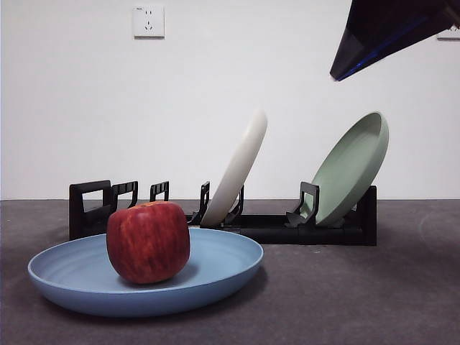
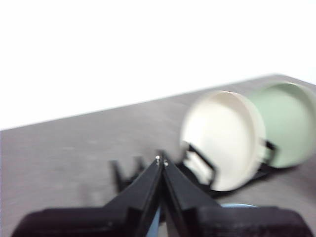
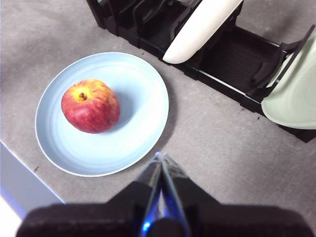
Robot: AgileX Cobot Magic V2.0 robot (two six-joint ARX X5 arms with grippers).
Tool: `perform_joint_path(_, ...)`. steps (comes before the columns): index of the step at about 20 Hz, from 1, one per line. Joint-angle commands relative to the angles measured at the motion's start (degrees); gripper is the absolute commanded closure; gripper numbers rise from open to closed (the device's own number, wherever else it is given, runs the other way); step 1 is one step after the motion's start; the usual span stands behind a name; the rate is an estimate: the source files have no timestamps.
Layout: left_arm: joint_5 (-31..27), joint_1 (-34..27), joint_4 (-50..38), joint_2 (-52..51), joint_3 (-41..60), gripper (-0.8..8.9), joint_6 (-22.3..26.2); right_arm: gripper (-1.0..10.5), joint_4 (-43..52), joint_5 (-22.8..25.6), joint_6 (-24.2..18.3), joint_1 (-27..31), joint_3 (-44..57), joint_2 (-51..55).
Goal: Take the blue plate from the plate rack,put the plate on the table,take the apple from the table,put the apple in the plate
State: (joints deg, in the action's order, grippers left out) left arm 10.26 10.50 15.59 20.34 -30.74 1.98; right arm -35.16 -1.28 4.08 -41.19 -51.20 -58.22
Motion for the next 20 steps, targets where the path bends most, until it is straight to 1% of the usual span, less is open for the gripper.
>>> perform_joint_path(1, 0.7, -4.8, -1.7, -7.7, 8.3, 8.16, 0.6, 9.5, 0.1, 0.1, 0.5, 0.0, 0.2, 0.2)
perform_joint_path(3, 0.6, -7.5, -2.0, -13.6, 14.4, 8.16, 0.6, 9.5, 0.1, 0.1, 0.5, 0.0, 0.2, 0.2)
perform_joint_path(6, 0.5, -9.5, -4.7, -18.8, 21.8, 8.16, 0.6, 9.5, 0.1, 0.1, 0.5, 0.0, 0.2, 0.2)
perform_joint_path(10, 0.4, -9.9, -10.8, -20.2, 28.6, 8.16, 0.5, 9.5, 0.1, 0.1, 0.5, 0.0, 0.2, 0.2)
perform_joint_path(12, 0.0, -9.9, -11.2, -20.2, 30.5, 8.16, -0.7, 9.5, 0.1, 0.1, 0.5, 0.0, 0.2, 0.2)
perform_joint_path(16, -1.2, -9.9, -5.5, -20.2, 30.6, 8.16, -1.0, 9.5, 0.1, 0.1, 0.5, 0.0, 0.2, 0.2)
perform_joint_path(18, -0.9, -9.9, -5.7, -20.2, 30.5, 8.16, -4.0, 9.5, 0.1, 0.1, 0.5, 0.0, 0.2, 0.2)
perform_joint_path(20, -1.1, -9.9, -5.7, -20.2, 30.5, 8.16, -3.9, 9.5, 0.1, 0.1, 0.5, 0.0, 0.2, 0.2)
